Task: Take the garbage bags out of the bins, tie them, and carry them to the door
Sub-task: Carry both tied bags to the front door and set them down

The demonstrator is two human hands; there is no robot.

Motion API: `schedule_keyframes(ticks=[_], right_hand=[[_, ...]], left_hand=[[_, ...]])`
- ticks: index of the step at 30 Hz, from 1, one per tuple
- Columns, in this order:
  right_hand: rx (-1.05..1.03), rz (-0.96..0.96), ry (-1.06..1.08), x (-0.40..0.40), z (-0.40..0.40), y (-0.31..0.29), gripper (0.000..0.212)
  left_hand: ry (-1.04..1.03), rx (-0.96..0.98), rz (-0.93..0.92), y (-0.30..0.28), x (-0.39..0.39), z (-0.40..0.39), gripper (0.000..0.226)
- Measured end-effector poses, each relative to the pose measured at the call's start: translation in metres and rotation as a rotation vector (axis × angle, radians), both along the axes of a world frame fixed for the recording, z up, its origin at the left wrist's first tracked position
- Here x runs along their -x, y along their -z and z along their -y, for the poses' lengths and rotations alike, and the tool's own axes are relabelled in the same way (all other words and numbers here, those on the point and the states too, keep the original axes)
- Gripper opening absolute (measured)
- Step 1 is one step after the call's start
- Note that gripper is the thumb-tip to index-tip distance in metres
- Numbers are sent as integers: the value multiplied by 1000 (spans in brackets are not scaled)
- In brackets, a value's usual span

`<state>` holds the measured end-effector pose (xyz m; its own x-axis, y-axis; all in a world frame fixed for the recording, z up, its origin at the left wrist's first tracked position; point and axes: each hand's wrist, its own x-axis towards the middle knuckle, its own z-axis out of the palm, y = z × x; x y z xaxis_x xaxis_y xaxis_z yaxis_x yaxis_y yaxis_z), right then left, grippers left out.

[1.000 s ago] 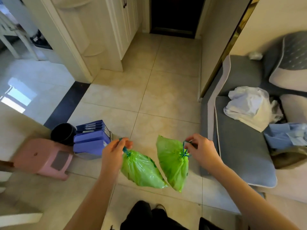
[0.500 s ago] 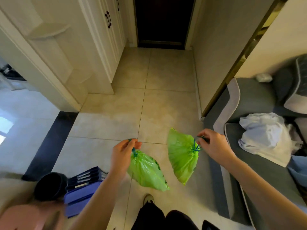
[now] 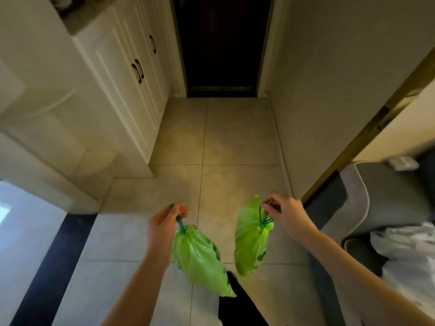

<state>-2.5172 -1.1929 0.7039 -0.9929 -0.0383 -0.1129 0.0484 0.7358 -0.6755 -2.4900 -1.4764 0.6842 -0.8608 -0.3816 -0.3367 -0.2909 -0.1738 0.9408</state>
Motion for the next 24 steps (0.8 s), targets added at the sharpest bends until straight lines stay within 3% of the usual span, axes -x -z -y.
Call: schedule_keyframes(ticks=[5,13,24], right_hand=[[26,55,-48,111,10,-2,6],[8,28,-60,282,29,-6,4],[-63,-49,50,517,55,-15,10]], left_hand=[[-31,-40,37,-3,108,9,14],[-35,-77,12,-6,283,29,11],[102,-88,-7,-20,530,48,26]])
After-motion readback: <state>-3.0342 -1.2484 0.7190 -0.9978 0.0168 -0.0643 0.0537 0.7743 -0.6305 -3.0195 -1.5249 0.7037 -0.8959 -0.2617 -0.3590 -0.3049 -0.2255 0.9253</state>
